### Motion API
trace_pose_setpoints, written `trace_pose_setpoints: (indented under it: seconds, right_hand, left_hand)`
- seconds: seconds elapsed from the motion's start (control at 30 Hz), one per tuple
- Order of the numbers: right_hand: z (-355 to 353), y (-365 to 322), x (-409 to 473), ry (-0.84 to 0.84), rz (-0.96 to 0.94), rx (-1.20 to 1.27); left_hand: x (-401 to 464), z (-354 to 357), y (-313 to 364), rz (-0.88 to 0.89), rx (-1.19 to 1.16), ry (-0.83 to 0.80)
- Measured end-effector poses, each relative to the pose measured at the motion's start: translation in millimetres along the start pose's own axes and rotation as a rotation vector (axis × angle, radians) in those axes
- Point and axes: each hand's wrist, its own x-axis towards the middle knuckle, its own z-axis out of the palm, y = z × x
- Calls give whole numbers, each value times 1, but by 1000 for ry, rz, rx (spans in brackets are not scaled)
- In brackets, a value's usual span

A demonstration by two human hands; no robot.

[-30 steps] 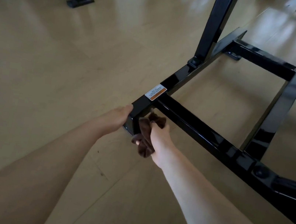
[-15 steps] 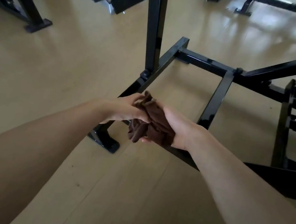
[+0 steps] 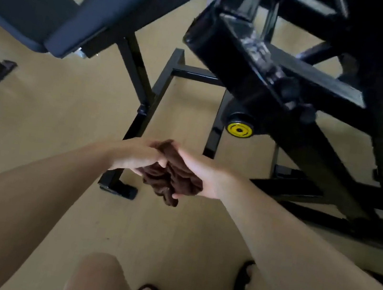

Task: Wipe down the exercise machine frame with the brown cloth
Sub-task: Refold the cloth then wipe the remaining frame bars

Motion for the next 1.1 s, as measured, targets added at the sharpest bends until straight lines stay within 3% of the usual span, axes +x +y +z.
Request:
trace_pose_setpoints:
  seconds: [0.13, 0.27, 0.4, 0.47, 0.77, 0.97, 1.1]
  right_hand:
    - [11, -2, -65, 112, -19, 199]
    - [26, -11, -142, 144, -82, 182]
    - [41, -20, -220, 437, -78, 122]
    - [47, -27, -266, 499, -68, 53]
    - [23, -67, -459, 494, -26, -75]
    - [-25, -62, -580, 466, -125, 124]
    - [-53, -50, -653, 535, -223, 235]
  left_hand:
    - [-47, -2, 36, -75, -13, -25]
    - [-106, 0, 74, -130, -153, -45]
    - [-174, 7, 123, -102, -199, -129]
    - [-208, 11, 151, -72, -205, -189]
    - [-300, 45, 290, 37, -164, -408]
    - [-327, 96, 401, 112, -262, -275]
    - [-337, 133, 472, 119, -322, -249]
